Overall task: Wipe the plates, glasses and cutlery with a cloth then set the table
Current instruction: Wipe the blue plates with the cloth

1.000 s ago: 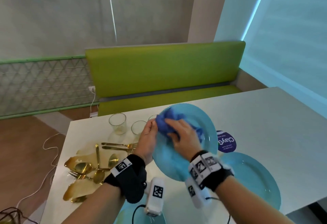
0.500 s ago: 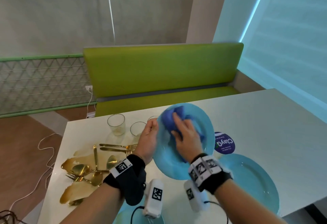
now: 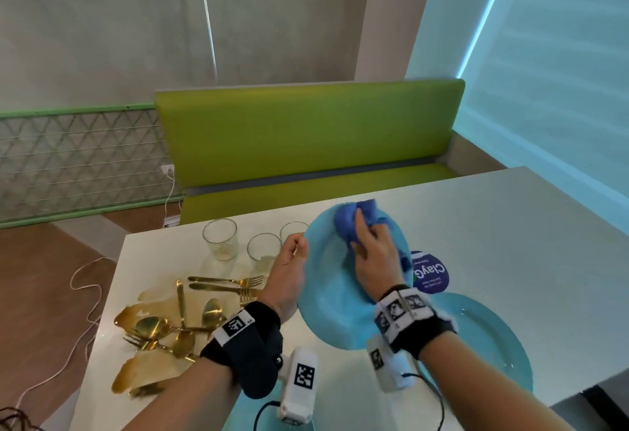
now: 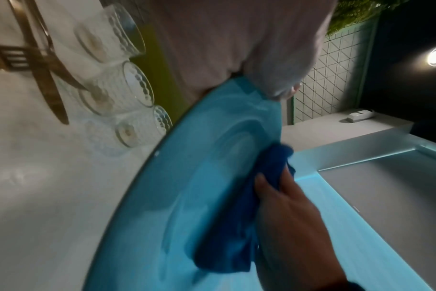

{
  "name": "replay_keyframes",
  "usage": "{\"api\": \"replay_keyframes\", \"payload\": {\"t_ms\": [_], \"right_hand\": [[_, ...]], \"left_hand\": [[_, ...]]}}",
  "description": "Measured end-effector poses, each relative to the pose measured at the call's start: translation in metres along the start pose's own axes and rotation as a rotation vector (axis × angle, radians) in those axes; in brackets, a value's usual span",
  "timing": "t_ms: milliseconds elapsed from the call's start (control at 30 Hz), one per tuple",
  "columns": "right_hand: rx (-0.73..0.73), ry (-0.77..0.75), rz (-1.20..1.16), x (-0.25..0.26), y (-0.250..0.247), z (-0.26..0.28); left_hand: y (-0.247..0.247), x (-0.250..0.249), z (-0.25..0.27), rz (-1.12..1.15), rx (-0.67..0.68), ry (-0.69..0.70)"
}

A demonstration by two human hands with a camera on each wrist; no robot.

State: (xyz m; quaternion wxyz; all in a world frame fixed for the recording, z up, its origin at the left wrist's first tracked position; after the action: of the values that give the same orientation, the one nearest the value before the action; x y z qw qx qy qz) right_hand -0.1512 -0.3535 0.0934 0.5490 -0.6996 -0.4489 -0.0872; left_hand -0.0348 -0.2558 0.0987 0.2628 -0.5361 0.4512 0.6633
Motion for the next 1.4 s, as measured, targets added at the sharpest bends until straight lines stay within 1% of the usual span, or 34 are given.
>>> {"api": "replay_keyframes", "payload": {"t_ms": [33, 100, 167, 233, 267, 300, 367, 400, 433, 467, 500, 600, 667, 767, 833, 867, 900, 933, 967, 1000, 1067, 1100, 1200, 1267, 1333, 1400], "right_hand": [[0.037, -0.034, -0.045, 0.01, 0.009, 0.011], [0.155, -0.131, -0.106, 0.014, 0.023, 0.044], [0.274, -0.225, -0.085, 0.001, 0.024, 0.076], [0.384, -0.287, -0.031, -0.021, 0.011, 0.091], [0.383, -0.267, -0.003, -0.032, 0.003, 0.086], [0.322, -0.166, 0.025, -0.041, -0.007, 0.075], [0.174, 0.073, 0.051, -0.056, -0.021, 0.046], [0.071, 0.132, 0.035, -0.06, -0.026, 0.032], [-0.009, 0.175, 0.028, -0.054, -0.029, 0.02], [-0.034, 0.183, 0.017, -0.045, -0.03, 0.014], [-0.014, 0.158, 0.022, -0.033, -0.027, 0.013], [0.101, -0.008, -0.051, -0.004, -0.011, 0.035], [0.181, -0.133, -0.067, -0.002, -0.002, 0.062], [0.388, -0.245, -0.033, -0.021, -0.003, 0.097], [0.512, -0.252, 0.067, -0.049, -0.01, 0.111], [0.551, -0.244, 0.112, -0.063, -0.015, 0.114], [0.529, -0.202, 0.149, -0.08, -0.021, 0.113], [0.478, -0.116, 0.163, -0.094, -0.031, 0.108], [0.468, 0.02, 0.163, -0.105, -0.042, 0.102], [0.414, 0.137, 0.144, -0.116, -0.054, 0.095], [0.179, 0.276, 0.094, -0.13, -0.081, 0.078], [0.093, 0.334, 0.09, -0.135, -0.094, 0.07], [-0.054, 0.441, 0.107, -0.148, -0.128, 0.053], [-0.156, 0.462, 0.108, -0.156, -0.148, 0.05], [-0.192, 0.47, 0.1, -0.164, -0.161, 0.054], [-0.178, 0.523, 0.08, -0.171, -0.166, 0.059]], "left_hand": [[0.004, 0.001, 0.001, 0.021, -0.002, -0.005], [0.006, 0.001, 0.0, 0.043, -0.039, -0.016], [0.001, -0.001, -0.001, 0.027, -0.083, -0.022], [-0.005, -0.002, -0.001, 0.016, -0.108, -0.022], [-0.007, -0.003, 0.0, 0.009, -0.111, -0.022], [-0.008, -0.004, 0.001, 0.004, -0.109, -0.029], [-0.004, -0.003, 0.004, 0.008, -0.078, -0.063], [0.002, -0.001, 0.006, 0.01, -0.042, -0.078], [0.009, 0.002, 0.009, 0.014, -0.001, -0.09], [0.017, 0.005, 0.012, 0.026, 0.037, -0.103], [0.025, 0.007, 0.013, 0.051, 0.062, -0.113], [0.037, 0.012, 0.011, 0.179, 0.057, -0.134], [0.037, 0.01, 0.007, 0.221, 0.029, -0.144], [0.037, 0.014, 0.005, 0.124, -0.011, -0.127], [0.038, 0.021, 0.005, 0.045, -0.031, -0.126], [0.039, 0.025, 0.004, 0.028, -0.051, -0.136], [0.04, 0.03, 0.001, 0.033, -0.078, -0.147], [0.042, 0.035, -0.001, 0.049, -0.105, -0.167], [0.045, 0.04, -0.003, 0.07, -0.128, -0.19], [0.049, 0.047, -0.004, 0.093, -0.146, -0.228], [0.061, 0.065, -0.002, 0.101, -0.145, -0.316], [0.068, 0.077, 0.0, 0.084, -0.146, -0.362], [0.092, 0.113, 0.011, 0.094, -0.187, -0.499], [0.106, 0.132, 0.016, 0.116, -0.204, -0.541], [0.117, 0.147, 0.021, 0.055, -0.194, -0.566], [0.128, 0.16, 0.024, 0.012, -0.157, -0.584]]}}
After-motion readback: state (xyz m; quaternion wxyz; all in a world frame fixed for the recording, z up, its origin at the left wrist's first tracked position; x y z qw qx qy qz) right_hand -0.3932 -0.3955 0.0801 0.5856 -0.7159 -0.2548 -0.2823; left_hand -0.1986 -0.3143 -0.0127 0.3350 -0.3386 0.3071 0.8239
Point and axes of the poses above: each hand's wrist, its own z-axis away from the middle knuckle, its own y-axis out of the palm, x = y × z, the point moved 1 cm from there along -z, towards the middle knuckle, and after that the axes turned 7 degrees about y, right-handed, at the moved point
